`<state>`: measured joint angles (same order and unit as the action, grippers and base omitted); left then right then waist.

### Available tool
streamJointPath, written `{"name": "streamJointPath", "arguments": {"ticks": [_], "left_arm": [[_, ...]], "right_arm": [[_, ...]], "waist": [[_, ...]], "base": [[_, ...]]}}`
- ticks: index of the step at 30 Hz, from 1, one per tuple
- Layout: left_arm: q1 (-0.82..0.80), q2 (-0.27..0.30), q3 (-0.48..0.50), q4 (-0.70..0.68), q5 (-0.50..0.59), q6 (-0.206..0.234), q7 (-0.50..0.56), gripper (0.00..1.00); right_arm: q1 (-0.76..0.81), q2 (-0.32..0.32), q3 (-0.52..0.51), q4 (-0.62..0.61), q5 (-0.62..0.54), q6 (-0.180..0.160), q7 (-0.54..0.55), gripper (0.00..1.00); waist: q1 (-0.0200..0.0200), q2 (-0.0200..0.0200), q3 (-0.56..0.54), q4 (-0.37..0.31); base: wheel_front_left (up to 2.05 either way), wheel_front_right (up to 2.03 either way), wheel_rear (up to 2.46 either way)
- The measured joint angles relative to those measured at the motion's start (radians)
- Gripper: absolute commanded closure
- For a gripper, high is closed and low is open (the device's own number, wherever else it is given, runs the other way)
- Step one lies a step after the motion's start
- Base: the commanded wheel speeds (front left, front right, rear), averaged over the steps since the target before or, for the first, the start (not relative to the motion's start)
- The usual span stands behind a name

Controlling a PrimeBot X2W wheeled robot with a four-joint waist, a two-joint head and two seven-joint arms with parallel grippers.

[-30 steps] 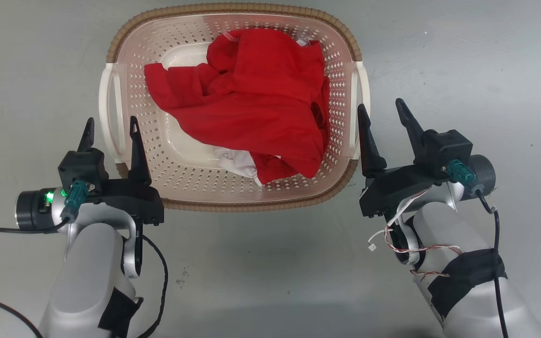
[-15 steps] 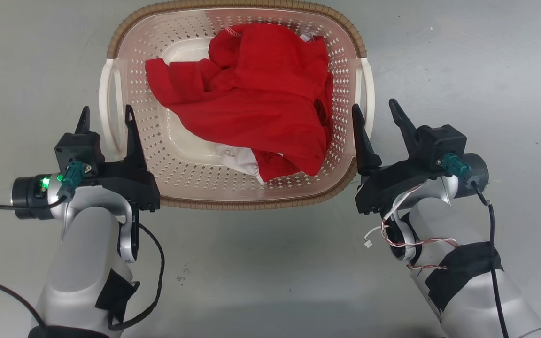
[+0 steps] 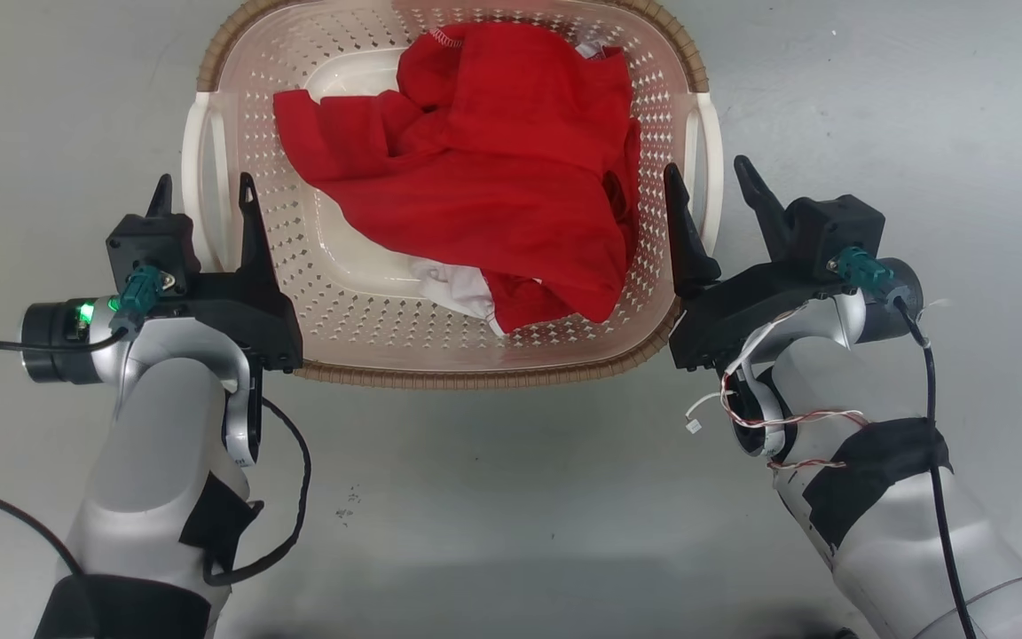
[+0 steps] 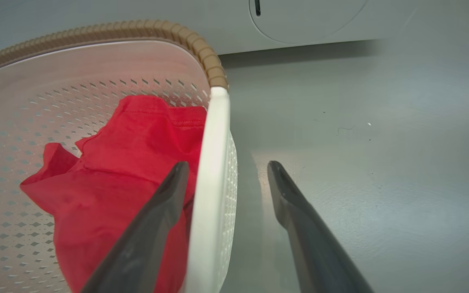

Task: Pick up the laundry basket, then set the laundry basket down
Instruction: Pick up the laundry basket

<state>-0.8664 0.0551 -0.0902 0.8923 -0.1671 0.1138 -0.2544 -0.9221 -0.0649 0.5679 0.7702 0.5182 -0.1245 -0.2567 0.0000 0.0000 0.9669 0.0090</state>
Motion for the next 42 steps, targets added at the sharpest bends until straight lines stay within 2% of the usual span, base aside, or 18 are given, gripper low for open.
{"name": "streamJointPath", "arguments": {"ticks": [7,8,10,11,13,15,16,19,20,33,42], "left_arm": [[-0.043,-0.001,-0.007,0.047,0.000,-0.001,0.000,0.00],[-0.048,-0.001,-0.009,0.053,0.001,-0.009,0.000,0.00],[-0.059,-0.003,-0.015,0.064,0.002,-0.012,0.000,0.00],[-0.064,-0.005,-0.017,0.072,0.002,-0.018,0.000,0.13],[-0.073,-0.008,-0.022,0.082,0.002,-0.019,0.000,0.54],[-0.079,-0.009,-0.026,0.094,0.003,-0.027,0.000,0.80],[-0.082,-0.010,-0.030,0.098,0.003,-0.028,0.000,1.00],[-0.088,-0.010,-0.038,0.113,0.003,-0.044,-0.003,1.00],[-0.089,-0.011,-0.040,0.118,0.003,-0.044,-0.004,1.00],[-0.089,-0.026,-0.052,0.183,0.003,-0.052,-0.003,1.00],[-0.058,-0.036,-0.055,0.227,0.003,-0.053,-0.002,1.00]], "right_arm": [[-0.029,-0.001,0.031,0.061,0.044,0.000,0.000,0.00],[-0.034,-0.001,0.039,0.067,0.047,0.000,0.000,0.07],[-0.043,-0.001,0.052,0.078,0.050,0.000,0.000,0.31],[-0.048,-0.001,0.058,0.083,0.057,0.000,0.000,0.51],[-0.058,-0.001,0.070,0.089,0.064,0.000,0.000,0.61],[-0.068,-0.001,0.082,0.098,0.072,0.000,0.000,0.72],[-0.072,-0.001,0.087,0.101,0.076,0.000,0.000,0.77],[-0.085,-0.003,0.098,0.111,0.095,-0.008,0.000,0.97],[-0.086,-0.005,0.102,0.114,0.103,-0.008,0.000,1.00],[-0.072,-0.007,0.148,0.168,0.170,-0.009,0.000,1.00],[-0.026,0.002,0.173,0.212,0.207,-0.008,0.000,1.00]], "waist": [[0.0000,0.0000,0.015,0.010],[0.0000,-0.0001,0.017,0.012],[0.0000,0.0000,0.019,0.014],[0.0000,0.0000,0.020,0.016],[0.0000,0.0000,0.022,0.018],[0.0000,0.0000,0.023,0.021],[0.0000,0.0000,0.023,0.021],[0.0000,-0.0001,0.021,0.023],[0.0000,0.0000,0.018,0.023],[0.0000,0.0000,-0.038,0.007],[-0.0002,0.0000,-0.121,-0.011]], "base": [[0.00,0.00,0.00],[0.00,0.00,0.00],[0.00,0.00,0.00],[0.00,0.00,0.00],[0.00,0.00,0.00],[0.00,0.00,0.00],[0.00,0.00,0.00],[0.00,0.00,0.00],[0.00,0.00,0.00],[0.00,0.00,0.00],[0.00,0.00,0.00]]}}
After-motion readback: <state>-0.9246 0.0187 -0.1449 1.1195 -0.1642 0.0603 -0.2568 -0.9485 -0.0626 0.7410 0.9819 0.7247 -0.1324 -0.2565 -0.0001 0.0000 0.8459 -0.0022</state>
